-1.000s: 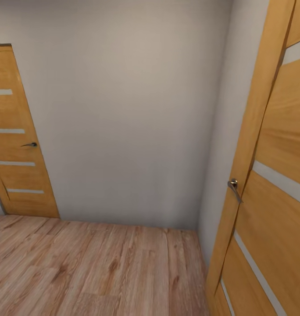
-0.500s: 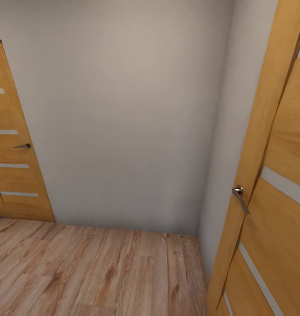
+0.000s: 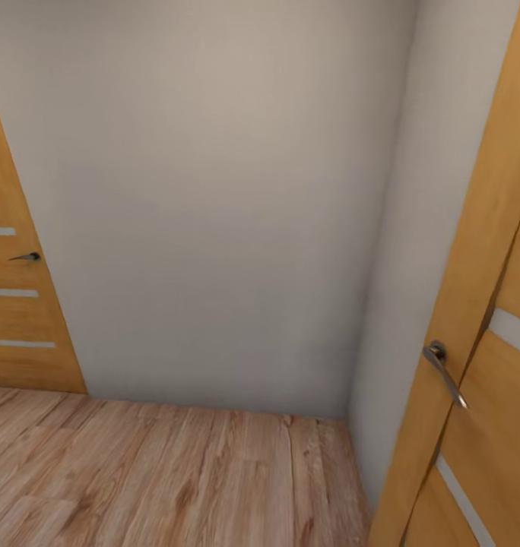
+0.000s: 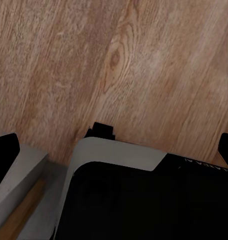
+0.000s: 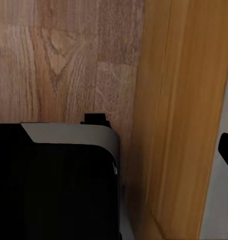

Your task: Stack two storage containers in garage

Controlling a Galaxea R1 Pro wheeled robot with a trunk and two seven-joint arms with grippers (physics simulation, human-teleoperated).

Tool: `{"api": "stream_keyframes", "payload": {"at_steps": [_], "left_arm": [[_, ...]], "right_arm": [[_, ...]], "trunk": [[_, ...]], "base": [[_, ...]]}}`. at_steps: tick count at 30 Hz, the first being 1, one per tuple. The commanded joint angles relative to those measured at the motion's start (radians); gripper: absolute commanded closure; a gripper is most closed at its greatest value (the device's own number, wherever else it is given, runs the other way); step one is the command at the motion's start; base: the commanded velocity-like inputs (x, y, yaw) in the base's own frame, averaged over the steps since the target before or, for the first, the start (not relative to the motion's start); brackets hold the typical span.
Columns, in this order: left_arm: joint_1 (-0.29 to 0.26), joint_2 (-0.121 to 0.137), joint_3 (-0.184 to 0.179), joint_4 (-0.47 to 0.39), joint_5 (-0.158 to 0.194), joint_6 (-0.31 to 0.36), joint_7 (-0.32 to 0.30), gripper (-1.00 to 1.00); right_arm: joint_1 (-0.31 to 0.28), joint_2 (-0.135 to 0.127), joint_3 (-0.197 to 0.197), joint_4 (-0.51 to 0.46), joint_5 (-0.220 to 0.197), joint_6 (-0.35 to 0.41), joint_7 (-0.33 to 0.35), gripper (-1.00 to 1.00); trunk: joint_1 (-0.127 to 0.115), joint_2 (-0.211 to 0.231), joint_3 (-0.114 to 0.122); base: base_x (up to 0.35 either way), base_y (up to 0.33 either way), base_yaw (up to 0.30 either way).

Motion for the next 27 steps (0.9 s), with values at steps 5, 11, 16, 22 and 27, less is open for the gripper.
{"api": "stream_keyframes", "payload": {"at_steps": [5, 11, 16, 22, 27], "left_arm": [[-0.001, -0.001, -0.009, 0.000, 0.007, -0.002, 0.003, -1.00], [-0.001, -0.001, -0.009, 0.000, 0.007, -0.002, 0.002, -1.00], [-0.001, -0.001, -0.009, 0.000, 0.007, -0.002, 0.002, -1.00], [-0.001, -0.001, -0.009, 0.000, 0.007, -0.002, 0.003, -1.00], [-0.001, -0.001, -0.009, 0.000, 0.007, -0.002, 0.003, -1.00]], "right_arm": [[-0.001, 0.001, 0.009, 0.003, -0.010, -0.005, -0.001, -1.00], [-0.001, 0.002, 0.008, 0.003, -0.010, -0.005, -0.001, -1.00], [-0.001, 0.007, 0.007, 0.002, -0.010, -0.005, -0.002, -1.00], [-0.001, 0.006, 0.007, 0.003, -0.010, -0.006, -0.002, -1.00], [-0.001, 0.005, 0.007, 0.003, -0.010, -0.006, -0.002, -1.00]], "trunk": [[0.001, -0.001, -0.001], [0.001, -0.001, -0.001], [0.001, -0.001, -0.001], [0.001, -0.001, -0.001], [0.001, -0.001, -0.001]], "base": [[0.320, 0.000, 0.000], [0.321, 0.000, 0.000], [0.309, 0.000, 0.002], [0.181, 0.000, 0.160], [0.018, 0.000, 0.261]]}}
